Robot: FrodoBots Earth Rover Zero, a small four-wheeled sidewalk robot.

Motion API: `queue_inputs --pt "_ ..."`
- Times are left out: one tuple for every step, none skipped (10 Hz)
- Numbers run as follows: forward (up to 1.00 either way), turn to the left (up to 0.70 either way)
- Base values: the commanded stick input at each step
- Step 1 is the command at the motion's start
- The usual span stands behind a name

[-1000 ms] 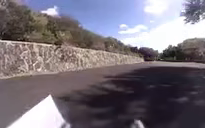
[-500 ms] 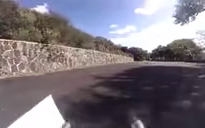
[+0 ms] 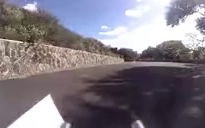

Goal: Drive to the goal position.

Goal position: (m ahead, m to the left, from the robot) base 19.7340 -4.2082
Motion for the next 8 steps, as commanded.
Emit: queue_inputs --pt "0.70 0.00" --pt "0.70 0.00" --pt "0.70 -0.08" --pt "0.70 -0.35" --pt "0.70 -0.35" --pt "0.70 -0.35" --pt "0.70 -0.35" --pt "0.70 -0.35"
